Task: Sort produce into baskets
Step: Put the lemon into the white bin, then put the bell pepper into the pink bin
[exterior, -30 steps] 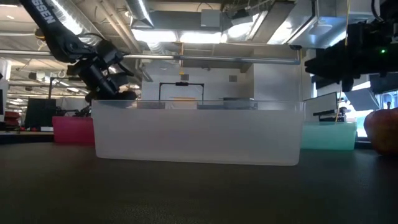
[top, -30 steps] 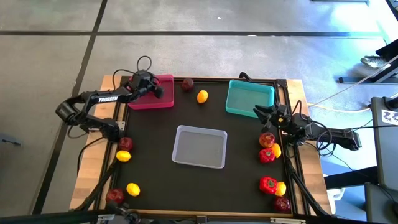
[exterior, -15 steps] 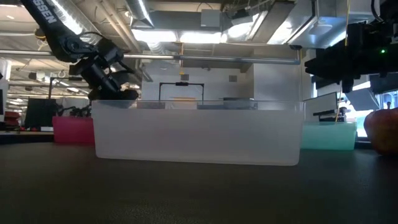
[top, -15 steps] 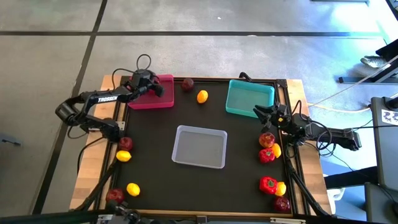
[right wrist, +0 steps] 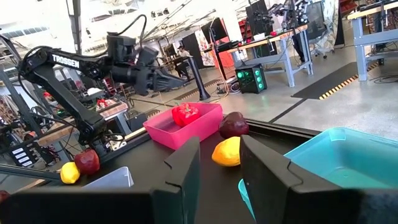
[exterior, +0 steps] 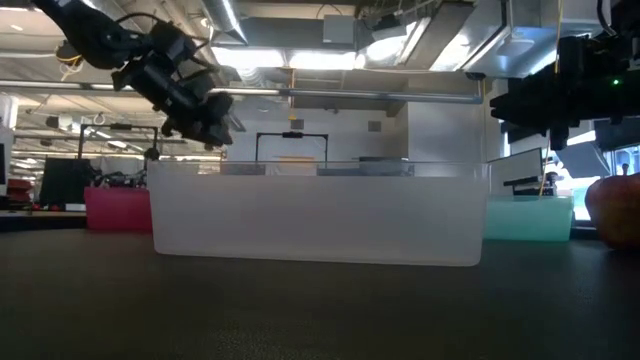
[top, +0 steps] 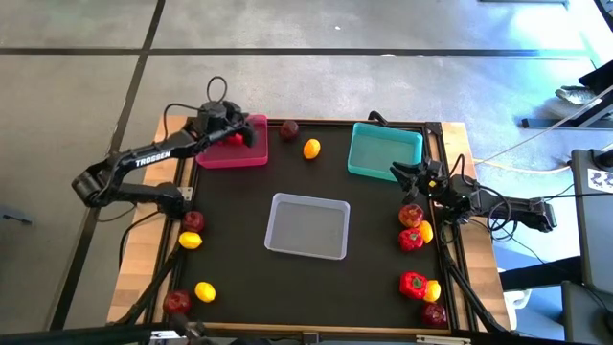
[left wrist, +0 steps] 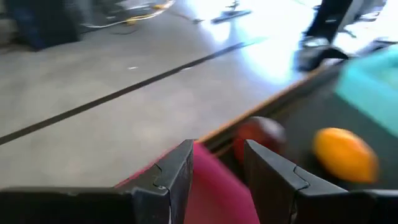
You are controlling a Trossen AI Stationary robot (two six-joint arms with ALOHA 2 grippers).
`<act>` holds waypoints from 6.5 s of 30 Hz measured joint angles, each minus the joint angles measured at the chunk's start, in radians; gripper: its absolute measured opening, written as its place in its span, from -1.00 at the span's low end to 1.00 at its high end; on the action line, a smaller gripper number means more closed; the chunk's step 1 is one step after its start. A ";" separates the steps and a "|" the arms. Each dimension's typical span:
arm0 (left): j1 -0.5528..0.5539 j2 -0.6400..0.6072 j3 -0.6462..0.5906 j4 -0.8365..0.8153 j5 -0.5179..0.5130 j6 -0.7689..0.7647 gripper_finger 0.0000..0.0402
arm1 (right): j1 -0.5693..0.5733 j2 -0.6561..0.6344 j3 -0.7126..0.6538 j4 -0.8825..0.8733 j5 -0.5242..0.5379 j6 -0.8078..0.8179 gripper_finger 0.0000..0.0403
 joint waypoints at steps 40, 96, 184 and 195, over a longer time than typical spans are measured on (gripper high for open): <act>-0.298 0.149 0.102 0.154 0.106 -0.130 0.30 | 0.000 0.006 0.000 -0.003 0.213 0.013 -0.31; -0.313 0.876 0.624 -0.127 0.105 -0.076 0.09 | 0.000 0.028 0.000 -0.014 0.164 0.023 0.38; -0.807 0.352 0.119 -0.202 0.030 0.050 0.19 | 0.000 0.028 0.000 -0.005 -0.043 0.088 0.38; -0.807 0.350 0.133 -0.219 0.027 0.050 0.24 | 0.000 0.028 0.000 -0.011 -0.053 0.115 0.38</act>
